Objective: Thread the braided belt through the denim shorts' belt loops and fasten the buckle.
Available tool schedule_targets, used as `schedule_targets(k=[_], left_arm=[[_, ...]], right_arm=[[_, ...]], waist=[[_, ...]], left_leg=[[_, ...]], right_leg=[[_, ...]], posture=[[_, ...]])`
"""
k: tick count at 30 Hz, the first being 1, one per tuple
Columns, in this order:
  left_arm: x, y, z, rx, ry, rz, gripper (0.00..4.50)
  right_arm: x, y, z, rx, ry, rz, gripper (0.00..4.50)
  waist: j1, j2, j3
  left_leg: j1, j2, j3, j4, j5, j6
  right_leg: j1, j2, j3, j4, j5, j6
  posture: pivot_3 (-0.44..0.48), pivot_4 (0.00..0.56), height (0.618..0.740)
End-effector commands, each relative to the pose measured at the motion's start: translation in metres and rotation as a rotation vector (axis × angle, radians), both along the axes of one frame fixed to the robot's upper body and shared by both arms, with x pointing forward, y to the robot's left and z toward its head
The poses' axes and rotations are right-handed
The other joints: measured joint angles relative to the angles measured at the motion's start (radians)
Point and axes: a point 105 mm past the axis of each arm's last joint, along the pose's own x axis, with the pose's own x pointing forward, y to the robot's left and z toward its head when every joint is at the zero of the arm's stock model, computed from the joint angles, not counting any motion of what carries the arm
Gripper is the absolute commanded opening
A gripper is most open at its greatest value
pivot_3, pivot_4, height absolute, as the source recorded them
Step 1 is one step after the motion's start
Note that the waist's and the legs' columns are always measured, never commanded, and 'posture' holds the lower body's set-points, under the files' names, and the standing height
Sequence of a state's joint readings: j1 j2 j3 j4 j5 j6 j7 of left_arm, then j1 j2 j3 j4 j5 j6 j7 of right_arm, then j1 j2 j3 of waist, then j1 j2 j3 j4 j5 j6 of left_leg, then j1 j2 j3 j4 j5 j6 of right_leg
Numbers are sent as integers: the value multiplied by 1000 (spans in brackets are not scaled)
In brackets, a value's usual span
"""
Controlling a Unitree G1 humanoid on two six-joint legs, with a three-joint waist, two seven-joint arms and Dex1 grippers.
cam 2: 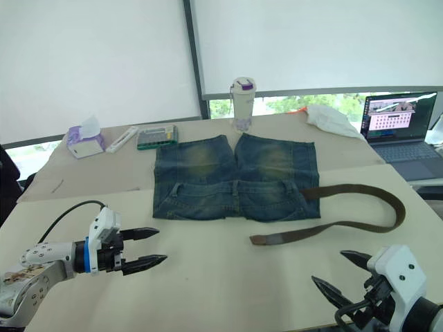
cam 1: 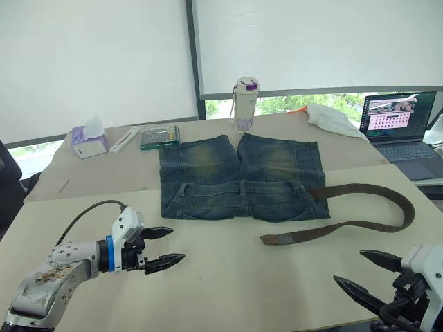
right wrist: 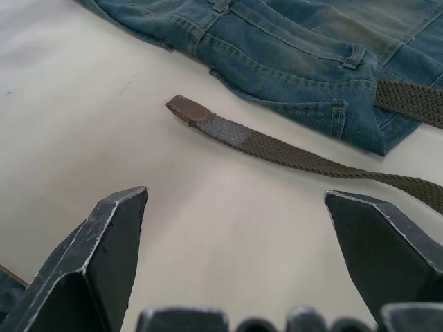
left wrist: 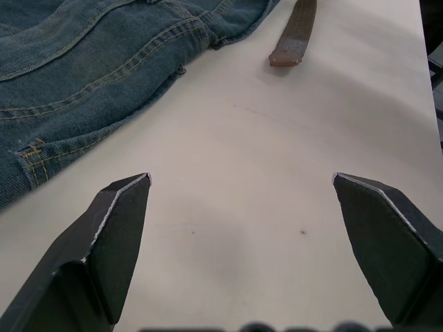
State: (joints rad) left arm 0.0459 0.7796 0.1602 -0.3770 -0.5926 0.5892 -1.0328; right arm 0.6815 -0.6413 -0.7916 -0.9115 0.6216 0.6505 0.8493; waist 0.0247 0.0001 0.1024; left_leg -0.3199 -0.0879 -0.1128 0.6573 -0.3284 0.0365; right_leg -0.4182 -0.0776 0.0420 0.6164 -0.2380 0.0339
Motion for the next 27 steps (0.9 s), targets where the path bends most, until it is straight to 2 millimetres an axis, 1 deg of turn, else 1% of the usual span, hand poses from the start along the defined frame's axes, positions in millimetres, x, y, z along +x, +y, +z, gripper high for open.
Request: schedule_targets(k=[1, 5, 7, 11, 14, 16, 18, 20, 23, 25, 27], left_arm=[[5, -6, 13, -30, -46, -18, 4464], [14, -23, 21, -40, -67, -66, 4464], [19, -35, 26, -48, -85, -101, 4464], [32, -59, 28, -12, -147, -169, 4464], [51, -85, 19, 95, -224, -220, 4464], [62, -97, 16, 138, -260, -241, 4464], [81, -109, 7, 222, -310, -251, 4464], [96, -117, 2, 283, -350, -249, 4464], [120, -128, 2, 361, -433, -228, 4464], [131, -129, -5, 440, -464, -238, 4464], [141, -127, -15, 524, -486, -246, 3916]], right_arm=[[1, 6, 8, 3, -51, 24, 4500], [4, 25, 12, 63, -102, 47, 4500], [4, 34, 13, 79, -113, 63, 4500], [7, 46, 14, 95, -129, 87, 4500], [10, 56, 14, 105, -138, 122, 4500], [12, 60, 15, 113, -147, 131, 4500], [14, 65, 15, 119, -155, 141, 4500], [15, 69, 14, 120, -156, 147, 4500], [17, 73, 12, 119, -160, 151, 4500], [18, 73, 12, 106, -167, 144, 4500], [19, 73, 12, 99, -173, 137, 4500]], waist=[[1, 0, 0], [11, 0, 0], [12, 1, 0], [14, 1, 0], [19, 0, 0], [17, 0, 0], [17, -1, 0], [16, -2, 0], [16, -2, 0], [17, -3, 0], [16, -4, 0]], left_leg=[[0, 0, 0, 0, 0, 0], [0, 0, 0, 0, 0, 0], [-1, 0, 1, 0, 2, -4], [0, 0, 1, 0, 3, -5], [0, -1, 1, 2, 3, -5], [-1, -2, 1, 2, 3, -5], [0, -2, 2, 2, 3, -5], [-1, -2, 2, 2, 3, -5], [-1, -1, 2, 2, 4, -5], [-2, -1, 2, 3, 4, -5], [-2, -1, 2, 3, 4, -5]], right_leg=[[0, 0, 0, 0, 0, 0], [0, 0, 0, -1, 0, -1], [0, 0, 0, -1, 1, -1], [0, 0, 0, 0, 1, -1], [1, 0, -1, 0, 1, -1], [1, 1, -1, 0, 1, -1], [1, 1, -1, 0, 1, -1], [0, 1, -1, 0, 1, -1], [0, 1, 0, 1, 1, -1], [0, 1, -1, 1, 1, 0], [0, 1, 0, 1, 1, 0]], posture=[[0, 150, 740], [0, 150, 740], [0, 150, 740], [0, 150, 740], [0, 150, 740], [0, 150, 740], [0, 150, 740], [0, 150, 740], [0, 150, 740], [0, 150, 740], [0, 150, 740]])
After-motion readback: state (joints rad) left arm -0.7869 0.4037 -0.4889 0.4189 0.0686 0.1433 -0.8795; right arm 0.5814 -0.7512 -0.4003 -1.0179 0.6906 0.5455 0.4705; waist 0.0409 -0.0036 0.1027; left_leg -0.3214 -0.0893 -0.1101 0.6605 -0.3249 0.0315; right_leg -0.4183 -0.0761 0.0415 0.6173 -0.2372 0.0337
